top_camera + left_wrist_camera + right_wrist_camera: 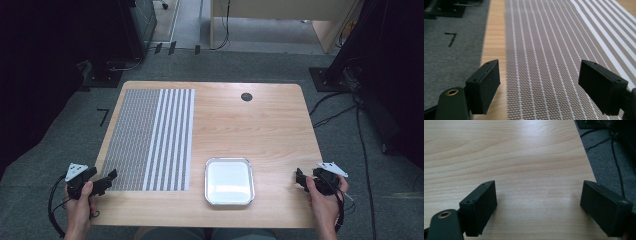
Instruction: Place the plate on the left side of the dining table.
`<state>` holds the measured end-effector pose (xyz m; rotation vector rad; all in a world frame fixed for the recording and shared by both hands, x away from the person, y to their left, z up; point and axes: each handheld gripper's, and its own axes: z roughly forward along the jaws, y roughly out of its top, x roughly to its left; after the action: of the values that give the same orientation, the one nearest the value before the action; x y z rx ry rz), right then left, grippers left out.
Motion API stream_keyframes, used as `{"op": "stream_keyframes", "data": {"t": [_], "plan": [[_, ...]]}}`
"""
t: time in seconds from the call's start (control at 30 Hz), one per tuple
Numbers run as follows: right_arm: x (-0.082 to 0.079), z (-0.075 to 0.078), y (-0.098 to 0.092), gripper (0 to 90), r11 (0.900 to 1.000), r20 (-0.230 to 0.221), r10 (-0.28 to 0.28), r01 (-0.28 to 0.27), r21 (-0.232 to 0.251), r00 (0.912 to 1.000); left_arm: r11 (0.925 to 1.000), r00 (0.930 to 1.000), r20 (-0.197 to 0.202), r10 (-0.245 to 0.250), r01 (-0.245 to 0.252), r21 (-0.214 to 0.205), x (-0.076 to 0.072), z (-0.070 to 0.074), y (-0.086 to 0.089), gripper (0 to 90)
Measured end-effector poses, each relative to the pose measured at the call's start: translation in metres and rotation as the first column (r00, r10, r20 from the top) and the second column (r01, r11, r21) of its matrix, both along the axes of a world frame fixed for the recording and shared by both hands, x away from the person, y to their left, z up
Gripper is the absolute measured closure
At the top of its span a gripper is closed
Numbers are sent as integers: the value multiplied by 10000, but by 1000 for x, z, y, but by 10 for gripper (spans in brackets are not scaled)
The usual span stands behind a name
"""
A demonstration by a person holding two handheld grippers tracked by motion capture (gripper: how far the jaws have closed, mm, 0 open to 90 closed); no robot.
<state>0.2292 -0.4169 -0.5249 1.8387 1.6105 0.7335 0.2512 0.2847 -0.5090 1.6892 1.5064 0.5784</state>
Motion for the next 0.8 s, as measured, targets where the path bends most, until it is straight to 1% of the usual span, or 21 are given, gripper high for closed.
{"op": "stream_keyframes", "data": {"t": [0.03, 0.07, 0.1, 0.17, 0.27, 0.37, 0.43, 0.5, 0.73, 0.8], "plan": [[0, 0, 0, 140, 10000, 13, -56, 56, 5, 10000, 9999, 9999, 62, 124, -124, 16, 0, 0, 0, 175], [-1, 0, 0, 141, 9999, 35, -132, 132, 17, 9999, 9999, 9998, 105, 148, -148, -47, 0, 1, 1, 174], [-1, 0, 0, 141, 9999, 35, -132, 132, 17, 9999, 9997, 9997, 121, 195, -193, -131, -1, 1, 2, 174], [-2, 1, 1, 143, 9997, 116, -220, 220, 52, 9997, 9995, 9996, 92, 273, -271, -148, -1, 2, 2, 174], [-4, 8, 2, 145, 9995, 399, -319, 317, 60, 9987, 9994, 9996, 112, 277, -274, -198, -1, 4, 0, 174], [-5, 12, 4, 145, 9995, 593, -319, 317, 35, 9977, 9994, 9994, 98, 326, -325, -96, -1, 6, -2, 175], [-6, 12, 4, 145, 9995, 610, -327, 325, 48, 9976, 9994, 9994, 86, 322, -321, -91, -1, 6, -2, 175], [-6, 15, 6, 145, 9993, 707, -380, 378, 52, 9968, 9991, 9991, -4, 413, -413, 50, -1, 6, -4, 175], [-7, 21, 13, 143, 9996, 968, -282, 283, 4, 9949, 9994, 9994, 60, 350, -350, 36, -1, 10, -10, 175], [-7, 23, 16, 143, 9997, 1031, -253, 251, 31, 9943, 9995, 9994, 67, 327, -327, -27, -2, 12, -12, 175]]}}
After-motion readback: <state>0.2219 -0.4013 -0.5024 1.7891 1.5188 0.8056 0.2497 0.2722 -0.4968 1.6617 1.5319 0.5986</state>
